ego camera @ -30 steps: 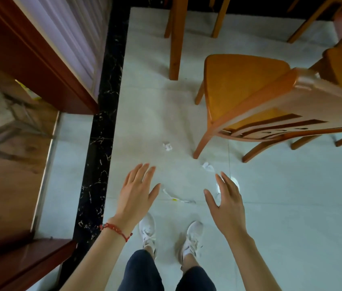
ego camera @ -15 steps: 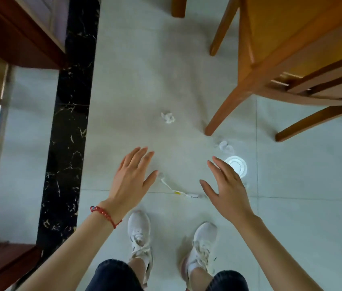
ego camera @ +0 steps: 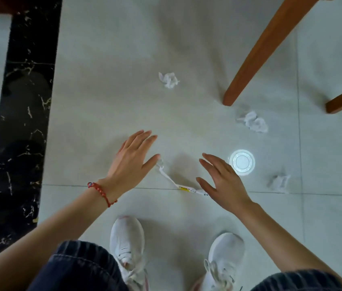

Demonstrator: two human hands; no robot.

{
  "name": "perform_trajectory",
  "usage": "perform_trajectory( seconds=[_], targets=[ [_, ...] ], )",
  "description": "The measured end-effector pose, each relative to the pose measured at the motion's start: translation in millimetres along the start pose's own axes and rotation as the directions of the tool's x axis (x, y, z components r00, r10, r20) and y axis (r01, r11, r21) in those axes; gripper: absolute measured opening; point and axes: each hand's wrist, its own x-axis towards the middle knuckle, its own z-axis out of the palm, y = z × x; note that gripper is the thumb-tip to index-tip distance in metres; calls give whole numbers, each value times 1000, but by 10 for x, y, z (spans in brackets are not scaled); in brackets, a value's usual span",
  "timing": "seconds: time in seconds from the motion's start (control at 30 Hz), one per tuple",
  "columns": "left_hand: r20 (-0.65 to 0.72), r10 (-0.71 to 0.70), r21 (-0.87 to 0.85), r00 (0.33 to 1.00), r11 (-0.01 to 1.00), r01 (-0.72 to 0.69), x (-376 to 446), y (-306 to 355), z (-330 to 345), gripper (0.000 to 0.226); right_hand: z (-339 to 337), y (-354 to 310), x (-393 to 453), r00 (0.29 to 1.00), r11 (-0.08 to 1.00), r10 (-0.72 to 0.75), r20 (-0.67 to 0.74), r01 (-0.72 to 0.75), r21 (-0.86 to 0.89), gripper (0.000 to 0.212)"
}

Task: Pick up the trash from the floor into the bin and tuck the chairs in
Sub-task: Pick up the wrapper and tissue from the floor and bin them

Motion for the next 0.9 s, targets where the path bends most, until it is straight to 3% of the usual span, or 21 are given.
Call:
perform_trajectory(
  seconds=[0.33,0.73,0.83,0.9],
  targets=[
    [-106,-58,-123,993,991,45,57,-245,666,46,799,215,-129,987,987,-160,-30,160,15,38],
    [-83,-64,-109,994,993,54,66,-285,759,46,1033,165,-183,982,981,-183,-41,186,59,15],
    [-81,-54,-112,995,993,44,80,-299,774,46,1026,138,-159,999,976,-9,-42,18,216,10],
    [-90,-59,-112,994,993,49,82,-316,772,46,942,83,-95,964,835,264,15,-236,496,6]
  ],
)
